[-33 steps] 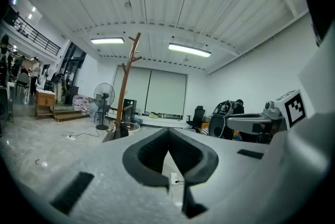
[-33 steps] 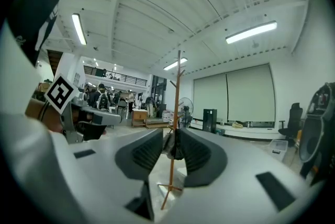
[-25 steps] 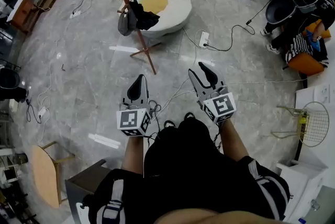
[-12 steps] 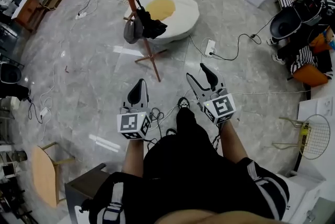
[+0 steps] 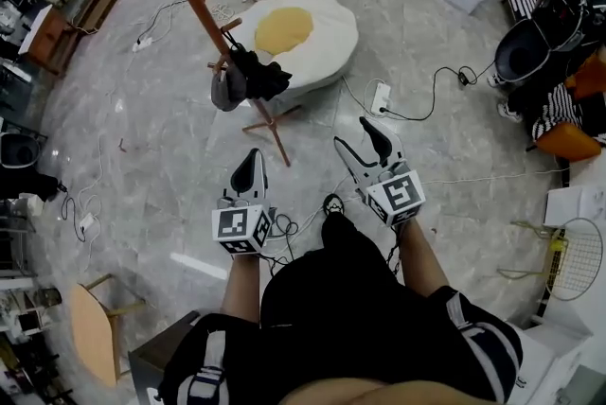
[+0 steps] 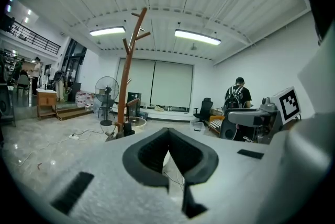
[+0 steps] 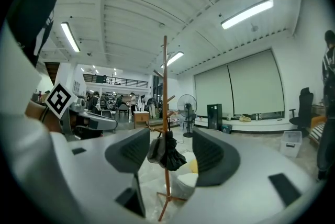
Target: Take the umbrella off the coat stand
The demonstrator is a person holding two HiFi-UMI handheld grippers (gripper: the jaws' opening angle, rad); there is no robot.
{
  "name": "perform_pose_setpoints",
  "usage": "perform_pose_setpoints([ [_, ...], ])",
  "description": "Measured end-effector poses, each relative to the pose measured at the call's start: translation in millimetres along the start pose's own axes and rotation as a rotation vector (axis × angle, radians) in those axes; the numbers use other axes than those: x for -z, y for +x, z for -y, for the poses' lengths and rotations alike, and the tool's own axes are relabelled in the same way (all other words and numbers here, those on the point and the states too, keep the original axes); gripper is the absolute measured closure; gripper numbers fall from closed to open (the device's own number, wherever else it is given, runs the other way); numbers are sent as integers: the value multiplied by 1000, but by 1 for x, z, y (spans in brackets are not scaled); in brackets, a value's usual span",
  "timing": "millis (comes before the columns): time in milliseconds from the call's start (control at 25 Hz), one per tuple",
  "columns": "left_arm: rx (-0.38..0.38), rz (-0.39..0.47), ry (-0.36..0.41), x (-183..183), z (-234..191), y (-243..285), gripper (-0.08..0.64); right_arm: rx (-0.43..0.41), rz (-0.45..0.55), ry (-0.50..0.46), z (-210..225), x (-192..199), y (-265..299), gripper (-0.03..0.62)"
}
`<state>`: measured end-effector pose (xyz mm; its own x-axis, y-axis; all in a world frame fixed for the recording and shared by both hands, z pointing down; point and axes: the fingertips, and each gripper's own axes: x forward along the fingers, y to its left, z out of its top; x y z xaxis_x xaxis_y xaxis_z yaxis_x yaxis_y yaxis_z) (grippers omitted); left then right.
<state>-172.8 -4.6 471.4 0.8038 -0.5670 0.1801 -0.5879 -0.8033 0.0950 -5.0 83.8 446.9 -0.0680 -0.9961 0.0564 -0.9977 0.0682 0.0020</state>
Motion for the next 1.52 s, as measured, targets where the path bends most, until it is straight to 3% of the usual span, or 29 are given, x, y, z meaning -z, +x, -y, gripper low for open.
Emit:
perform_pose_setpoints([
  [280, -40, -26, 2, -17, -2, 59, 561, -31, 21, 32, 54, -11, 37, 333],
  [560, -98, -68, 6, -13, -15, 84, 561, -61, 5, 64, 85, 6, 64, 333],
  [720, -118, -98, 8, -10, -28, 86, 561, -73, -6, 85, 86, 13, 75, 333],
  [1040, -168, -89, 1, -17, -96, 109, 561, -85, -56, 78, 83, 24, 120, 333],
  [1320, -108, -74, -10, -25, -137, 135, 561, -132, -104, 7, 66, 13, 172, 333],
  [1520, -111, -69, -34, -17, -167, 142, 561, -187, -161, -2, 48, 26, 204, 341],
])
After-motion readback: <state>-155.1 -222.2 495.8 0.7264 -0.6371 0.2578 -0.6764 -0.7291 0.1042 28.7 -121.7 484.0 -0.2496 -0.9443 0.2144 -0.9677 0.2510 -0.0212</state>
